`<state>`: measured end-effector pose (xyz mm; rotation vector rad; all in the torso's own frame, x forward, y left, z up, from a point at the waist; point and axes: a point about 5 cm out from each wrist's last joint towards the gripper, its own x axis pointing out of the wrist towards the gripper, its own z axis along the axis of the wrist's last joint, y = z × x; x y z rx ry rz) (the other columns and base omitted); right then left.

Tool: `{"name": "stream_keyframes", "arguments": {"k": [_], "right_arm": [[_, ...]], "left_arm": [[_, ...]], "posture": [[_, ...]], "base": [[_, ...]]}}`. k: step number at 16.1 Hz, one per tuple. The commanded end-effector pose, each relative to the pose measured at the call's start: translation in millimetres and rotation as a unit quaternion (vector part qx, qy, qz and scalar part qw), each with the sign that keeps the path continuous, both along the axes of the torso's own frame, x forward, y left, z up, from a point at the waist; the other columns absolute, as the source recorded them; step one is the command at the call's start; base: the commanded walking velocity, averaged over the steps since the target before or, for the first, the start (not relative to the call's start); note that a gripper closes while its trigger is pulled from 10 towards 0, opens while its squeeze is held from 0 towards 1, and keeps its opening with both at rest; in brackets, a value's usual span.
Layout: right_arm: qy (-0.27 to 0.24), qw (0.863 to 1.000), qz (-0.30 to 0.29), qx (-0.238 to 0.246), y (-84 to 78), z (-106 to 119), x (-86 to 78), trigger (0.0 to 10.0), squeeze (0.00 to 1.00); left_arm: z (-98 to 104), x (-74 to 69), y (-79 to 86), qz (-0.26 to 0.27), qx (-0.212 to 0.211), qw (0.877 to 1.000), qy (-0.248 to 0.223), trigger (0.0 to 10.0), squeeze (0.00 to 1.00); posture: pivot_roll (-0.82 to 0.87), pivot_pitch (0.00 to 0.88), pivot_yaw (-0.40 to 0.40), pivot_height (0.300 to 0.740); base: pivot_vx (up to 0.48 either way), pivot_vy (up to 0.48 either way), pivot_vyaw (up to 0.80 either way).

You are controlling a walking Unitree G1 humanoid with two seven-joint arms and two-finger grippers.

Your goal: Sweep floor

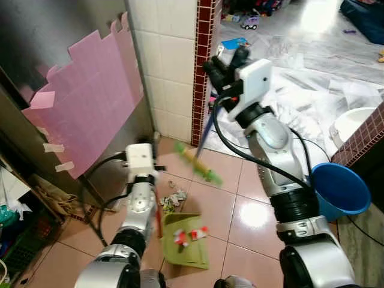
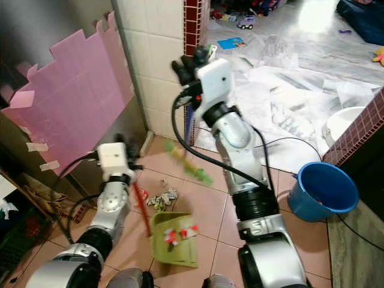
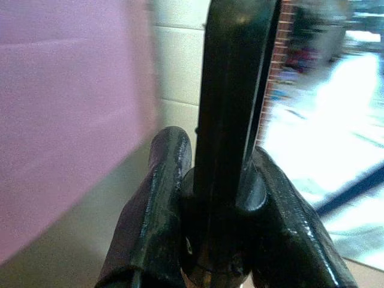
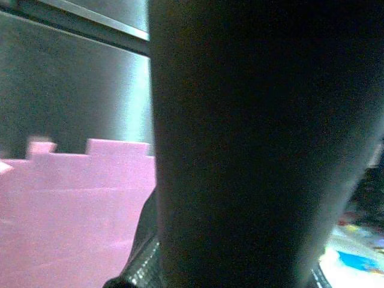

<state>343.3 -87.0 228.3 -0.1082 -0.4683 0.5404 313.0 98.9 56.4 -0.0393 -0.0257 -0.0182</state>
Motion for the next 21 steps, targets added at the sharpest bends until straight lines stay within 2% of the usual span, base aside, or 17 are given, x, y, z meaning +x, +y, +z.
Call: {"name": "stream_keyframes", "arguments": {"k": [1,3,4,7,10,12,13,14,15,16,17,20,21], "right_arm": [[0.013,1.0,-0.007,-0.009,0.4,-9,0.5,10.0,0.0],[0.038,0.996,-0.049,-0.062,-5.7,-33,1.9,10.0,0.0],[0.069,0.992,-0.068,-0.077,-10.8,-50,2.8,10.0,0.0],[0.11,0.982,-0.104,-0.112,-18.1,-77,2.4,10.0,0.0],[0.168,0.971,-0.138,-0.101,-24.7,-99,0.3,10.0,0.0],[0.201,0.969,-0.134,-0.049,-18.3,-104,-3.1,10.0,0.0],[0.211,0.969,-0.126,-0.018,-14.7,-102,-3.2,10.0,0.0],[0.225,0.968,-0.111,0.033,-10.7,-96,-1.5,10.0,0.0],[0.227,0.967,-0.107,0.051,-10.3,-93,-0.4,10.0,0.0],[0.224,0.962,-0.083,0.128,-10.1,-76,3.1,10.0,0.0],[0.205,0.963,-0.07,0.157,-11.7,-62,4.9,10.0,0.0],[0.157,0.967,-0.052,0.195,-15.0,-30,7.7,10.0,0.0],[0.142,0.97,-0.051,0.189,-16.1,-23,8.2,10.0,0.0]], "left_arm": [[-8,-4.2,-13.8,-0.036,-0.008,0.999,0.032,10.0,0.0],[-12,-4.4,-18.8,-0.065,-0.008,0.997,0.05,10.0,0.0],[-14,-4.7,-21.9,-0.084,-0.012,0.994,0.064,10.0,0.0],[-18,-5.4,-23.5,-0.108,-0.015,0.991,0.082,10.0,0.0],[-18,-5.2,-20.5,-0.106,-0.015,0.991,0.083,10.0,0.0],[-18,-5.3,-20.5,-0.109,-0.014,0.99,0.084,10.0,0.0],[-19,-5.8,-20.3,-0.107,-0.015,0.99,0.086,10.0,0.0],[-19,-5.9,-20.4,-0.106,-0.016,0.99,0.087,10.0,0.0],[-19,-5.8,-20.5,-0.106,-0.016,0.99,0.087,10.0,0.0],[-20,-5.4,-19.8,-0.101,-0.017,0.991,0.09,10.0,0.0],[-19,-4.9,-18.6,-0.096,-0.017,0.991,0.089,10.0,0.0],[-17,-3.9,-17.8,-0.092,-0.044,0.991,0.083,10.0,0.0],[-15,-3.2,-18.3,-0.093,-0.045,0.992,0.075,10.0,0.0]], "posture": [[-0.07,0.011,0.031,0.74],[-0.07,0.011,0.034,0.74],[-0.07,0.014,0.037,0.74],[-0.07,0.018,0.04,0.74],[-0.07,0.019,0.041,0.74],[-0.07,0.017,0.041,0.74],[-0.07,0.015,0.039,0.74],[-0.07,0.015,0.039,0.74],[-0.07,0.01,0.037,0.74],[-0.07,0.01,0.037,0.74],[-0.07,0.009,0.035,0.74],[-0.08,0.008,0.034,0.74],[-0.08,0.005,0.034,0.74]], "base": [[0.0,0.0,0.0],[0.0,0.0,0.0],[0.0,0.0,0.0],[0.0,0.0,0.0],[0.0,0.0,0.0],[0.0,0.0,0.0],[0.0,0.0,0.0],[0.0,0.0,0.0],[0.0,0.0,0.0],[0.0,0.0,0.0],[0.0,0.0,0.0],[0.0,0.0,0.0],[0.0,0.0,0.0]]}}
